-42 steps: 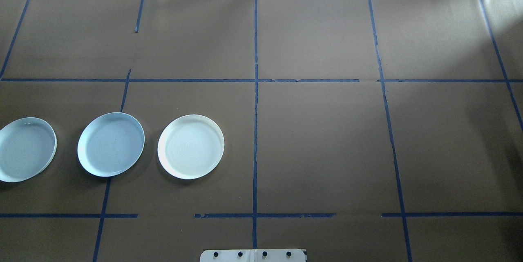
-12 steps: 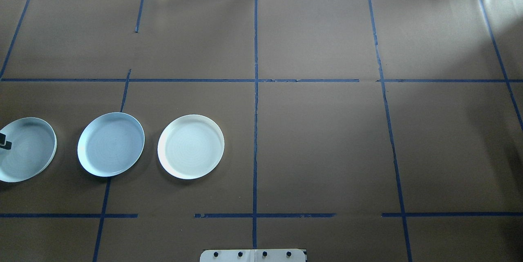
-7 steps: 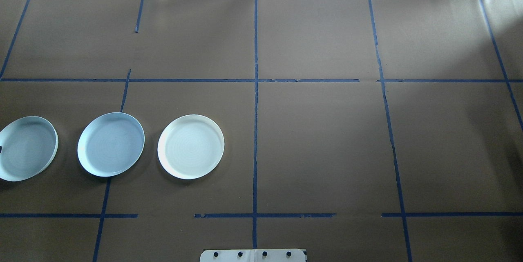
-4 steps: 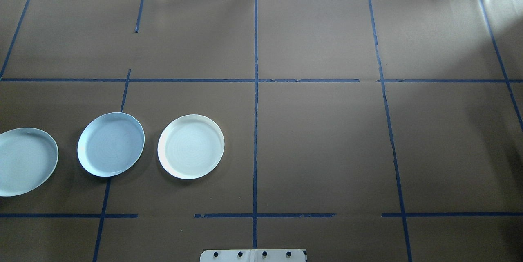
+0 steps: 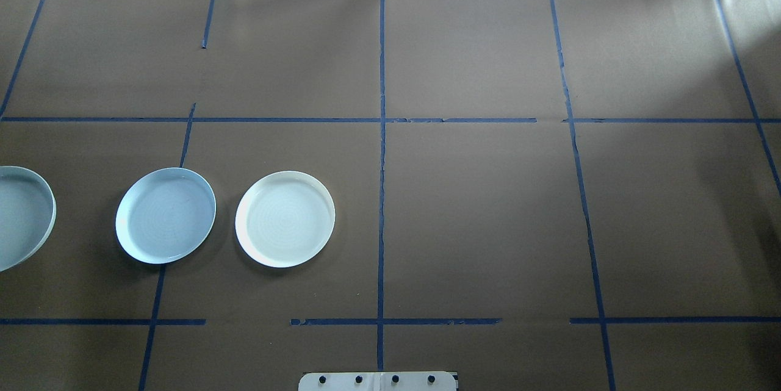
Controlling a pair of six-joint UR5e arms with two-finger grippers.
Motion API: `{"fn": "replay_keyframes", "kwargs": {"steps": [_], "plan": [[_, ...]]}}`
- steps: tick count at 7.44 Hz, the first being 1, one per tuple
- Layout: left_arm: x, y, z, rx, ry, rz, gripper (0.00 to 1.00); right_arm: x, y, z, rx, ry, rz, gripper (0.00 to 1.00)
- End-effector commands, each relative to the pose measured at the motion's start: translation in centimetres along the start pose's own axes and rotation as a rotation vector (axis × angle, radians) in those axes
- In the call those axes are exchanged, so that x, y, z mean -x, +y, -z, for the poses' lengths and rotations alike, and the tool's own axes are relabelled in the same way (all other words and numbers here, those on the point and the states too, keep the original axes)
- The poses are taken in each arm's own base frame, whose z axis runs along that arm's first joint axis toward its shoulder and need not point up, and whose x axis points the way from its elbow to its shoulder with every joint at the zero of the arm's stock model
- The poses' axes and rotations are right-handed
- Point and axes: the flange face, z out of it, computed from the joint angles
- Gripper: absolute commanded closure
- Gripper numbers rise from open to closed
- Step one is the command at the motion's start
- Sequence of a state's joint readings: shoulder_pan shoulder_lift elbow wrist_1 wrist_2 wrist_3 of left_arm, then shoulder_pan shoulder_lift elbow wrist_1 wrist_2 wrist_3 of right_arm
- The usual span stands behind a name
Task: Stack plate in center
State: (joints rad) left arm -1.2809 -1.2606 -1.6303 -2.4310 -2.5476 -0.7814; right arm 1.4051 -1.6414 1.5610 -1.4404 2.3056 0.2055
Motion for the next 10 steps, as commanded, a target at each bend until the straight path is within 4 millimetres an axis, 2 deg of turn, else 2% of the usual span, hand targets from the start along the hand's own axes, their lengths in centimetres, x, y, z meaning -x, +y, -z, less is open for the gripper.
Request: {"fn": "replay_keyframes", "kwargs": {"steps": [1, 4, 6, 10], "plan": [[-3.8, -3.0, -1.1, -0.051, -0.018, 0.114, 1.00, 0.0, 0.0, 0.0, 0.001, 0.000, -0.001, 0.00], [-11.6, -1.5, -7.7, -0.008, 0.004, 0.209, 1.00, 0.0, 0.0, 0.0, 0.001, 0.000, -0.001, 0.00], [-16.0, -1.4, -10.7, 0.035, 0.025, 0.240, 1.00, 0.0, 0.0, 0.0, 0.001, 0.000, -0.001, 0.00], [-19.3, -0.1, -13.5, 0.090, 0.033, 0.221, 1.00, 0.0, 0.0, 0.0, 0.001, 0.000, -0.001, 0.00]]}}
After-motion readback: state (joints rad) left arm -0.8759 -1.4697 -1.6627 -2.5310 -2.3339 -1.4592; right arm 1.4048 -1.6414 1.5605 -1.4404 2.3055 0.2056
